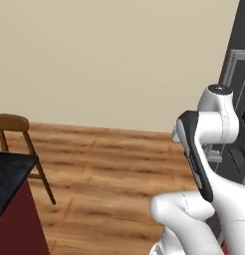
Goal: Four empty soda cans are scattered around the kitchen. Gather all the cans and cluster them next to the stove for recycling.
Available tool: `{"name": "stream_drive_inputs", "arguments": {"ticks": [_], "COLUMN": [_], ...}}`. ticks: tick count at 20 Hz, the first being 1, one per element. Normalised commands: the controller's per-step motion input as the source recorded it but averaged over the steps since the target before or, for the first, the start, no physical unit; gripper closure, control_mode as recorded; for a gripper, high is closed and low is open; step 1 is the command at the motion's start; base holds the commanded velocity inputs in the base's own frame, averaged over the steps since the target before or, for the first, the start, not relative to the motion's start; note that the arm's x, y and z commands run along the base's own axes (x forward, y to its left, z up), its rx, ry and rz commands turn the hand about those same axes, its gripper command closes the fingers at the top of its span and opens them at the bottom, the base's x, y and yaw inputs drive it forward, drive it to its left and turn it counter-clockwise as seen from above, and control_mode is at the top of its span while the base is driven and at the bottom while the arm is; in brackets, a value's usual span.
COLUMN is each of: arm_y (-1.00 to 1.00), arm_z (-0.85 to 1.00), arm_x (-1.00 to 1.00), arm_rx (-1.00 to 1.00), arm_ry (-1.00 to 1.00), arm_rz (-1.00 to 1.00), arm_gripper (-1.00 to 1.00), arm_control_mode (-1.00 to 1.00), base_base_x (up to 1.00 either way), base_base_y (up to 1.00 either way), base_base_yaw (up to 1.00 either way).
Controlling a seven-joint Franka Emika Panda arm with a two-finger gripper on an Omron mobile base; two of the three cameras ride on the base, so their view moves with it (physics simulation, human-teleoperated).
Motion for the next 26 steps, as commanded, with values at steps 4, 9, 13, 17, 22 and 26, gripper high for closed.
{"name": "stream_drive_inputs", "arguments": {"ticks": [4, 9, 13, 17, 22, 26], "arm_y": [0.00, 0.00, 0.00, 0.00, 0.00, 0.00], "arm_z": [0.00, 0.00, 0.00, 0.00, 0.00, 0.00], "arm_x": [0.00, 0.00, 0.00, 0.00, 0.00, 0.00], "arm_rx": [0.00, 0.00, 0.00, 0.00, 0.00, 0.00], "arm_ry": [0.00, 0.00, 0.00, 0.00, 0.00, 0.00], "arm_rz": [0.00, 0.00, 0.00, 0.00, 0.00, 0.00], "arm_gripper": [1.00, 1.00, 1.00, 1.00, 1.00, 1.00], "arm_control_mode": [1.00, 1.00, 1.00, 1.00, 1.00, 1.00], "base_base_x": [-0.29, -0.33, -0.36, -0.39, -0.38, -0.36], "base_base_y": [0.29, 0.19, 0.09, 0.08, 0.04, 0.00], "base_base_yaw": [-0.33, -0.36, -0.36, -0.37, -0.41, -0.43]}}
